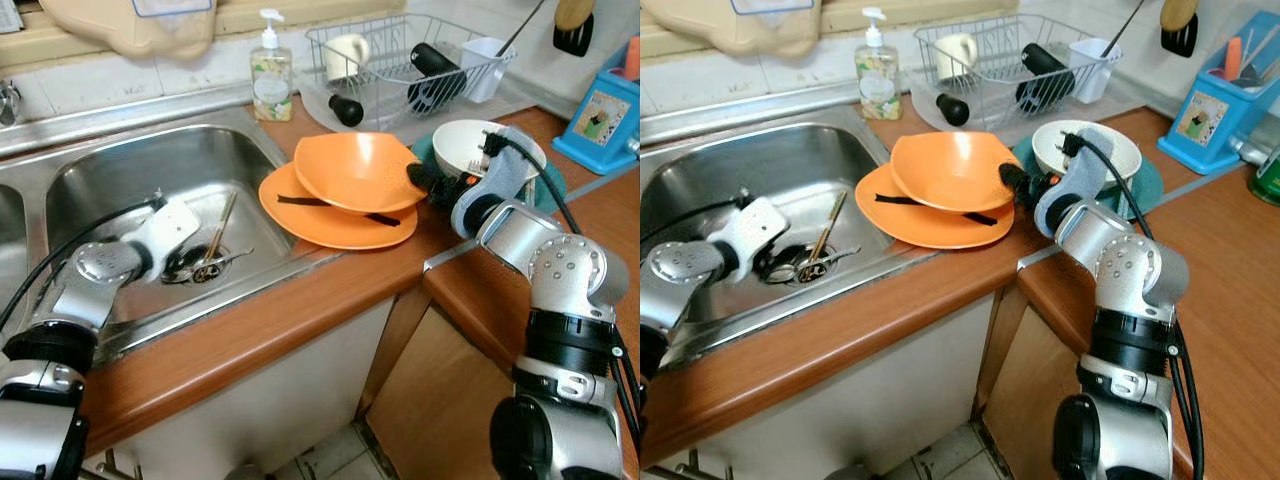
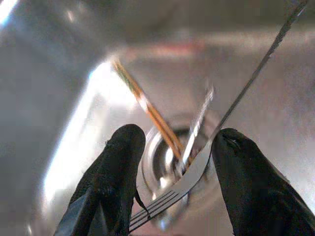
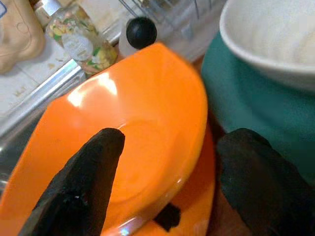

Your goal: Kitchen organization

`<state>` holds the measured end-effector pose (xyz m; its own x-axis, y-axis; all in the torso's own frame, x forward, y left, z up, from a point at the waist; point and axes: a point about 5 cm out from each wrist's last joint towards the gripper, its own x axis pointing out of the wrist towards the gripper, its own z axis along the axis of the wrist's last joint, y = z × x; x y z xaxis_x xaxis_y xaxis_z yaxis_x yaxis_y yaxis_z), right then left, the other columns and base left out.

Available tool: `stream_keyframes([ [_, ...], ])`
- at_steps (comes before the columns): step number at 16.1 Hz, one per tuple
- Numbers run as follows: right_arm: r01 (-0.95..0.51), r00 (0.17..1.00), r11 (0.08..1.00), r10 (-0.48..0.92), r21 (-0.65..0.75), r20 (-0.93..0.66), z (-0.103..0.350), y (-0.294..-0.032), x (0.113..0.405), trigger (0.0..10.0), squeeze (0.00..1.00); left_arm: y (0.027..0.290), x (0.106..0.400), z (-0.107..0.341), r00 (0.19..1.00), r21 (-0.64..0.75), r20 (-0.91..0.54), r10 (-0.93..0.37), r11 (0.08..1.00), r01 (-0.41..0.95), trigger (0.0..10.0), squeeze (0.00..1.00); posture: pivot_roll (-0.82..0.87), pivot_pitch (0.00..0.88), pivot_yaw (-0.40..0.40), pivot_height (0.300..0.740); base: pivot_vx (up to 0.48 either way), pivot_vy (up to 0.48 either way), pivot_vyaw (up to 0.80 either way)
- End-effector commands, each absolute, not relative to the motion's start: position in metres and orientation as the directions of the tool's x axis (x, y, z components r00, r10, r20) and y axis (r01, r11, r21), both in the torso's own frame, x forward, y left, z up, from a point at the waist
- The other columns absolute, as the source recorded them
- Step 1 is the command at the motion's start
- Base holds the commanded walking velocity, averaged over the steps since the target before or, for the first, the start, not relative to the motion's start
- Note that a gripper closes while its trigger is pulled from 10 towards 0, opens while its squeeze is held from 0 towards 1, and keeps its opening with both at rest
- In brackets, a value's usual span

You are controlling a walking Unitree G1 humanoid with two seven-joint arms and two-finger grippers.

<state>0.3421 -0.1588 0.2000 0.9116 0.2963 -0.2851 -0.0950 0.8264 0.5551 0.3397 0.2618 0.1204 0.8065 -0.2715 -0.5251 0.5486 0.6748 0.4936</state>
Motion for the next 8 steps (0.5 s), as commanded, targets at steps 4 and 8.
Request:
stream_keyframes([
  [4, -0.066, 0.877, 0.776, 0.344, 0.627, -0.334, 0.198, -0.150, 0.344, 10.0, 0.00, 0.262, 0.341, 0.121, 0.790, 0.391, -0.554, -0.262, 0.756, 0.524, 10.0, 0.00, 0.01, 0.000, -0.008, 0.740, 0.000, 0.000, 0.00],
  [8, -0.012, 0.850, 0.693, 0.387, 0.721, -0.357, 0.187, -0.144, 0.345, 4.6, 0.00, 0.260, 0.344, 0.125, 0.770, 0.298, -0.583, -0.259, 0.813, 0.500, 10.0, 1.00, 0.01, 0.000, -0.001, 0.740, 0.000, 0.000, 0.00],
])
